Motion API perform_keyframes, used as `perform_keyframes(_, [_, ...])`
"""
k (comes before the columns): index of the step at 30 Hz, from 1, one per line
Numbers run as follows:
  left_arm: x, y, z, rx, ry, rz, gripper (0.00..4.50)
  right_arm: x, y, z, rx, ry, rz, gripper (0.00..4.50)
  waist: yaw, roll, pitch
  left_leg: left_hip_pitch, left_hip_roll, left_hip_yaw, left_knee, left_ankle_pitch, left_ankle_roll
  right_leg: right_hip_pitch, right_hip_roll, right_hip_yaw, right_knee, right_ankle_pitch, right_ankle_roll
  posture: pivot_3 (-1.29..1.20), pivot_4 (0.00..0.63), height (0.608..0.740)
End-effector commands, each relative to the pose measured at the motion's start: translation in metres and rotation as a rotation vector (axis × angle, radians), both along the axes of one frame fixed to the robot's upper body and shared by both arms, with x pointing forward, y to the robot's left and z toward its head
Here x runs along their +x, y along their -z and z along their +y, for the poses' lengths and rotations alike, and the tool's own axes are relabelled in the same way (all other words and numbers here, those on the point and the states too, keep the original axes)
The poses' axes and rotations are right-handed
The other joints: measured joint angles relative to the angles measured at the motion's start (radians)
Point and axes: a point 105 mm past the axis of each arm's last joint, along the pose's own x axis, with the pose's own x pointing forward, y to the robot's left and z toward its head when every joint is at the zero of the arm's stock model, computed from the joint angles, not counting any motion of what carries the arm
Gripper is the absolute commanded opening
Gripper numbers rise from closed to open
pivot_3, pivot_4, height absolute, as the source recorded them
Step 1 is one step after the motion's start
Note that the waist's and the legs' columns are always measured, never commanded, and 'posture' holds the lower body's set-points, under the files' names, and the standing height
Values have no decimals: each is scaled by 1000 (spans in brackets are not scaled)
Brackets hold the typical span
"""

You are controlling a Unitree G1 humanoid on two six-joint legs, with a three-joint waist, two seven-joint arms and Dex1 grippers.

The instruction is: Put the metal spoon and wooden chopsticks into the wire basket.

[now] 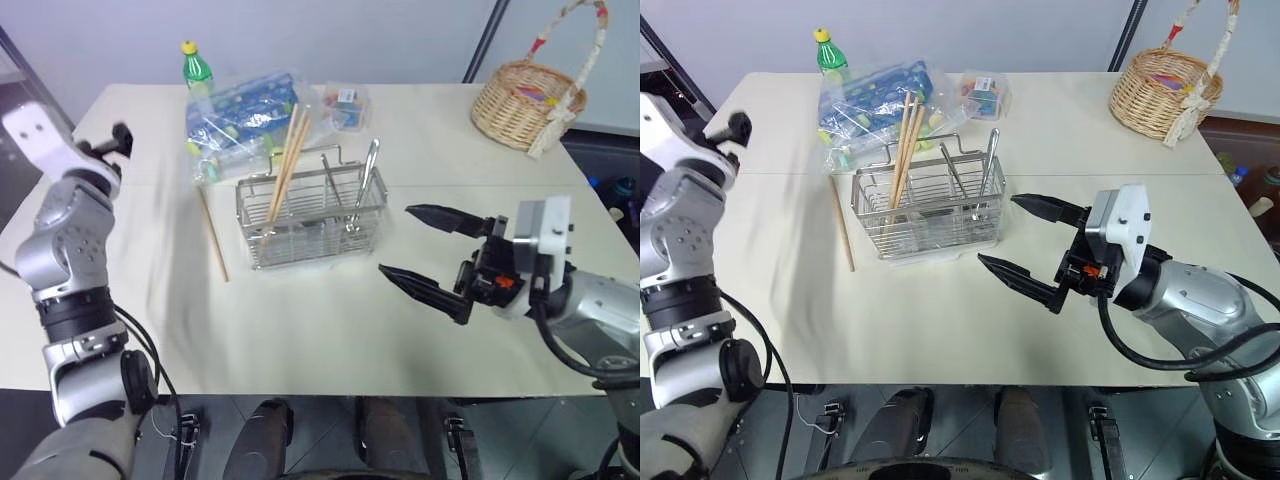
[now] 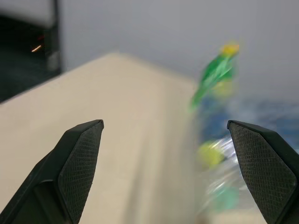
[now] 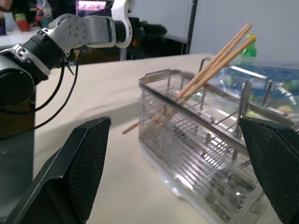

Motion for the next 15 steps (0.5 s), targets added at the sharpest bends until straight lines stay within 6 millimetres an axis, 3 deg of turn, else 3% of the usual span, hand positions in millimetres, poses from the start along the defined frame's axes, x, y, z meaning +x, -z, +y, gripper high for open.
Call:
perform_keyframes(1, [-11,-8,-15,7,-16,-20,4458,-8,-9,-2,-15,-21,-39,4500,1,0,0,0,0,0,0,0,0,0,0,0,0,0,0,0,150,740])
perform_keyframes(8, [-15,35,-64,-10,52,138,4458,-8,-3,-4,-22,-17,-21,4500,8,-1,0,0,0,1,0,0,0,0,0,0,0,0,0,0,150,740])
perform_keyframes(15, [-18,63,-73,8,47,268,4458,-9,1,-5,-9,7,-19,4500,11,-1,0,0,0,1,0,0,0,0,0,0,0,0,0,0,150,740])
